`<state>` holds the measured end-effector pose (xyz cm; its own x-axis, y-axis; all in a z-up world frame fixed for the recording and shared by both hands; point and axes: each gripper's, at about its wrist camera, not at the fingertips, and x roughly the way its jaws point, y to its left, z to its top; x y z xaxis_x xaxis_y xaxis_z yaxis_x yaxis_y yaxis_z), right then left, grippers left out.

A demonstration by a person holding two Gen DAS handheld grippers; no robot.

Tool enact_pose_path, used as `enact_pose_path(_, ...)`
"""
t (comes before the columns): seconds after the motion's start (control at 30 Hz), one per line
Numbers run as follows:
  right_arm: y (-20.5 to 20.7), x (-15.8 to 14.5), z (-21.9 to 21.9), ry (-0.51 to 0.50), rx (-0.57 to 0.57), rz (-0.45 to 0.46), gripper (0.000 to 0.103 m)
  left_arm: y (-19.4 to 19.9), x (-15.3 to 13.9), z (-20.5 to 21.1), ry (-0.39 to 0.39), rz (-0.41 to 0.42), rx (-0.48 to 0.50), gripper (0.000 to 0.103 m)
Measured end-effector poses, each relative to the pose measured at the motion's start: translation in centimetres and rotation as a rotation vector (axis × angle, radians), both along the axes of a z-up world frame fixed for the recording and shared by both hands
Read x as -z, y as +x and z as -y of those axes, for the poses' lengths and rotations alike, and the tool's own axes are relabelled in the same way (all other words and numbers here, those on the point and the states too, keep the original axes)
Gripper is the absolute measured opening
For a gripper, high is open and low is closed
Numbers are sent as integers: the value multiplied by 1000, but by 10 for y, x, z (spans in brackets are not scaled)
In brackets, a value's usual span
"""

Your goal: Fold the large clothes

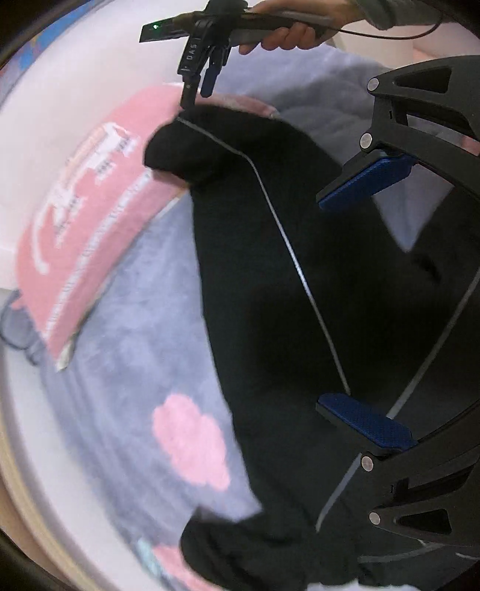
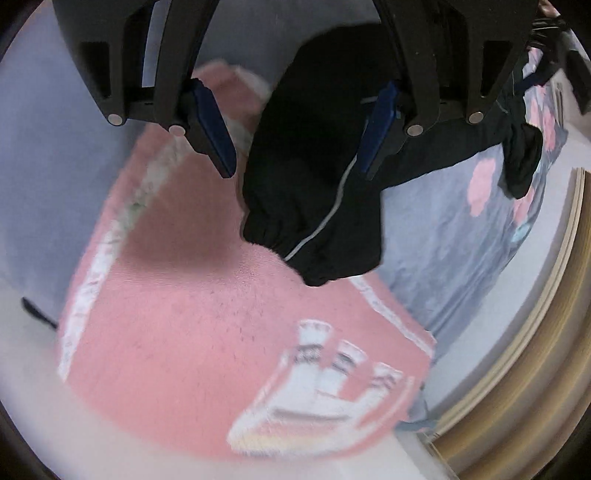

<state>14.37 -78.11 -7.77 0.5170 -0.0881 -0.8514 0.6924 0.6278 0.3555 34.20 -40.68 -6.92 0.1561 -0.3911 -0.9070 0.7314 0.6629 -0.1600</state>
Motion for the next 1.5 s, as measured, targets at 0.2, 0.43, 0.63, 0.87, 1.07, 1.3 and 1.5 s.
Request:
enact_pose_path(0.2,38,36,13,40,-33,-31,56,28,49,19,3,-57,3,97)
enact_pose_path(0.43,9,-38,-11,-190,-40,33,18,36,77,20,13,-151,10,61)
enact_pose_path(0.63,3,1,17,-106,27,-50,16,34,111,37,116,-144,17,61)
enact_pose_path(0.87,4,8,18,-27,21,-1,15,31,88,24,97,-115,23,61)
enact_pose_path(1.07,24,-46,-49,-69,-131,100,14,25,33,-49,35,-39,-35,61)
enact_pose_path(1.3,82,-90,-187,-100,-392,162,14,11,-4,-159,25,21,-213,61)
enact_pose_path(1.5,135,-106,-336,-46,-639,190,14,-16,-16,-270,19,13,-377,61)
